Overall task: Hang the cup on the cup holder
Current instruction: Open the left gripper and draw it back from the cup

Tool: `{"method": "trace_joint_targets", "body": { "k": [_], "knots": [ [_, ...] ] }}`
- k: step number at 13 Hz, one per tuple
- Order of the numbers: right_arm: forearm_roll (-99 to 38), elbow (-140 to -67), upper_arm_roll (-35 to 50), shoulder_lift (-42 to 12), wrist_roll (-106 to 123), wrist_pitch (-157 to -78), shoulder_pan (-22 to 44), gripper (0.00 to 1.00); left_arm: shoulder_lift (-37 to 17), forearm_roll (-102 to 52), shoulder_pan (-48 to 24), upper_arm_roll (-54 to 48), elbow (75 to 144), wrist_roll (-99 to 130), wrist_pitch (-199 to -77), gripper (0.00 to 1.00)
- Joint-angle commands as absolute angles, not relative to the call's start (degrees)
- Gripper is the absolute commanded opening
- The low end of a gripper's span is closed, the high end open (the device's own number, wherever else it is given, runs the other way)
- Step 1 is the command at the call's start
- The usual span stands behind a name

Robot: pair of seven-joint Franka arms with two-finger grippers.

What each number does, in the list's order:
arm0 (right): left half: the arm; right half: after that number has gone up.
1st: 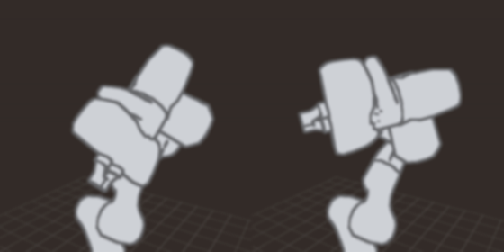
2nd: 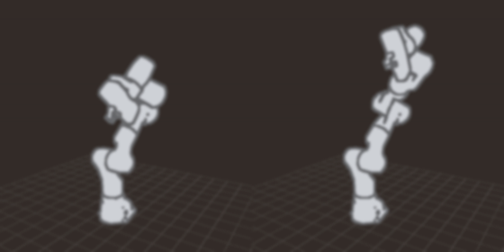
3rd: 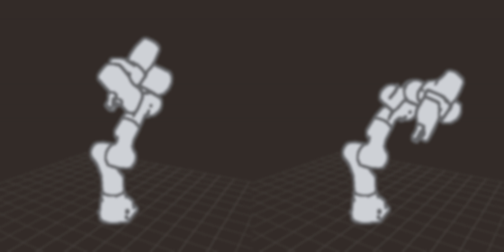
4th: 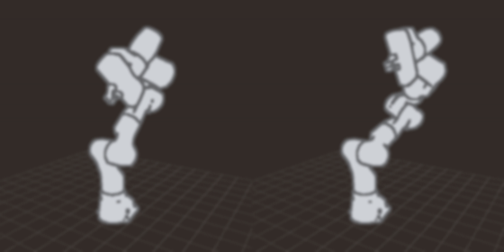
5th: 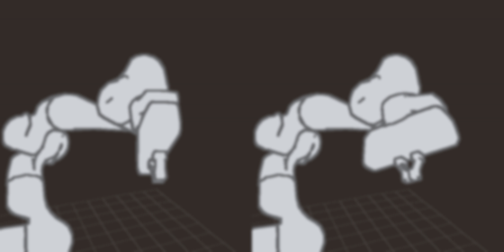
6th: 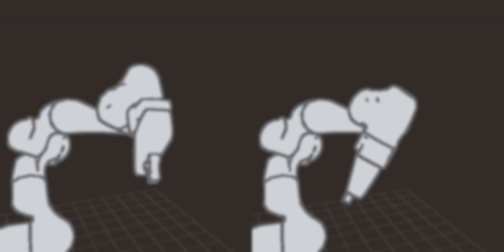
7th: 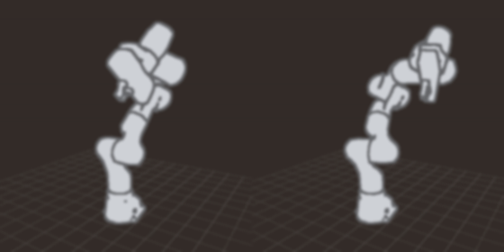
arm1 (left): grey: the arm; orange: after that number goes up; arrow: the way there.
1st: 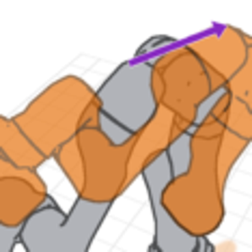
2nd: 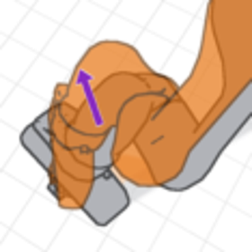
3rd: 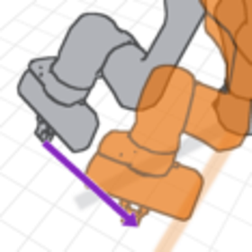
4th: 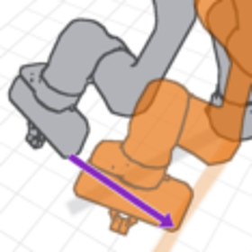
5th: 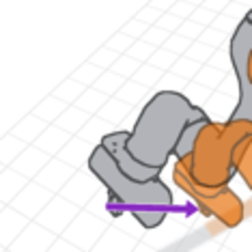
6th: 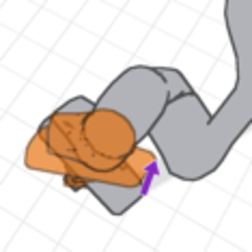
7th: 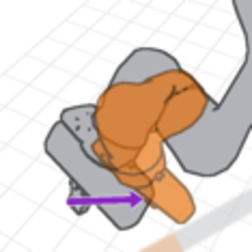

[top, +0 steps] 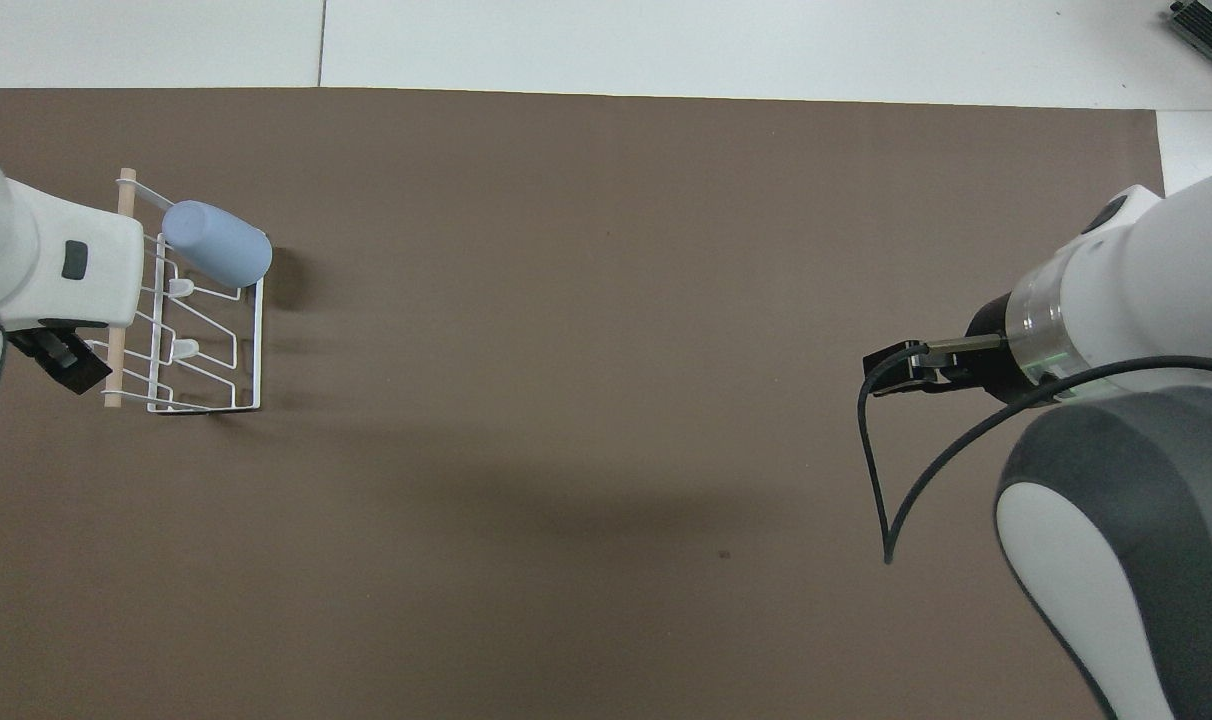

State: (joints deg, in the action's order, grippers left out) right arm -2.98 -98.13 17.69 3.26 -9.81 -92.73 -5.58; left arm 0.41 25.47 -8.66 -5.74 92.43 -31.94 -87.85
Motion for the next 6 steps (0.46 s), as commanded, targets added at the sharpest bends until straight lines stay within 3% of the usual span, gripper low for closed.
{"method": "trace_joint_targets", "body": {
  "k": [1,6],
  "knots": [
    [-3.9,-99.4,18.0,4.6,-10.4,-93.0,-6.4,1.0,2.5,20.7,-7.9,-5.6,93.7,-25.4,-85.7,1.0],
    [-3.9,-99.3,18.0,4.5,-10.4,-93.3,-6.5,1.0,3.7,10.0,-5.6,-5.3,93.5,-13.4,-83.7,1.0]
  ]
}}
